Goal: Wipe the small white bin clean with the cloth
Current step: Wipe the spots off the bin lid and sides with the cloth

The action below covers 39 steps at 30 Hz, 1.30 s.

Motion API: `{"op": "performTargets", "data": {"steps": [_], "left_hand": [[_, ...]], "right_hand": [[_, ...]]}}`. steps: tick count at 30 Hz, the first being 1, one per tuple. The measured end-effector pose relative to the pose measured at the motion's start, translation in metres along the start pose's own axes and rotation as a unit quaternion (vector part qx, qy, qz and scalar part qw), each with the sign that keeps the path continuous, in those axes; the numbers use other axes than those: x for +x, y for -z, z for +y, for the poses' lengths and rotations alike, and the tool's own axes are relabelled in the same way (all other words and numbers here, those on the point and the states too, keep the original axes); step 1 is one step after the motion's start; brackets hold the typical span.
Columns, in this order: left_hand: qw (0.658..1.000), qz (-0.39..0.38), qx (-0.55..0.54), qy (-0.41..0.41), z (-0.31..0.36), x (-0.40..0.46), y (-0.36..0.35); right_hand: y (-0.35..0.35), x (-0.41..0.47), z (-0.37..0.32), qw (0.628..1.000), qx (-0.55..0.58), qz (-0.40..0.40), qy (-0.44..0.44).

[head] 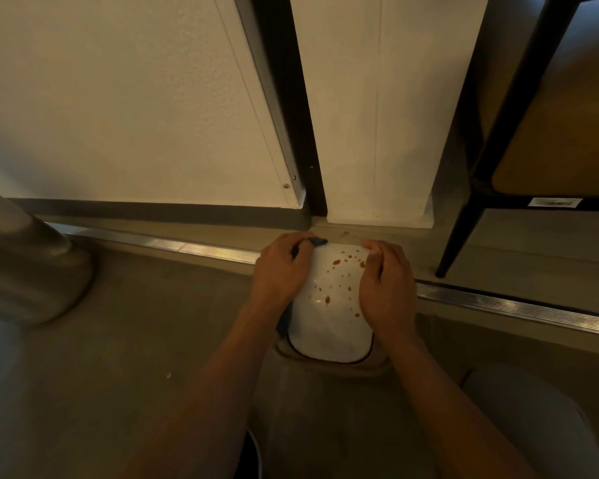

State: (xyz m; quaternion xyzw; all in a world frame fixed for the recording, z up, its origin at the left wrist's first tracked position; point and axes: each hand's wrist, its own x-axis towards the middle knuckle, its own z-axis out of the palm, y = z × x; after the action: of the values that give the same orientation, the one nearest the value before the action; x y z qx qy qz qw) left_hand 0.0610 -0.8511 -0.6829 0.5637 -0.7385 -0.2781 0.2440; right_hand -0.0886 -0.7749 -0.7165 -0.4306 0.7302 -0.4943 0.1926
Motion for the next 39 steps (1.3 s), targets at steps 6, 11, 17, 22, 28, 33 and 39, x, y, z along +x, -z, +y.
{"op": "performTargets", "data": {"steps": [6,11,17,22,28,33,39], "left_hand": [[0.982,0.069,-0.008,-0.176,-0.029,-0.036,-0.008],[0.993,0.062,-0.103,-0.012,-0.016,-0.022,-0.004],[0.997,0.002,0.078,-0.025,0.01,0.002,-0.004],[0.978,0.067,0.042,-0.194,-0.022,-0.036,-0.006],[0.992,0.038,-0.122,-0.006,-0.018,-0.013,-0.002],[0.999,-0.005,0.054,-0.001,0.001,0.004,-0.001],[0.977,0.049,0.038,-0.205,-0.03,-0.033,-0.002]], "right_hand": [[-0.002,0.0,-0.002,1.0,-0.001,0.012,-0.019],[-0.002,0.0,-0.002,1.0,0.001,0.003,-0.007],[-0.002,0.0,-0.001,1.0,0.001,0.013,-0.005],[-0.002,0.0,-0.003,1.0,0.0,0.013,-0.021],[-0.003,-0.001,-0.003,1.0,0.003,0.009,-0.009],[-0.004,-0.001,0.0,1.0,0.003,0.013,-0.009],[-0.004,-0.002,-0.003,1.0,-0.006,0.007,-0.012]]}}
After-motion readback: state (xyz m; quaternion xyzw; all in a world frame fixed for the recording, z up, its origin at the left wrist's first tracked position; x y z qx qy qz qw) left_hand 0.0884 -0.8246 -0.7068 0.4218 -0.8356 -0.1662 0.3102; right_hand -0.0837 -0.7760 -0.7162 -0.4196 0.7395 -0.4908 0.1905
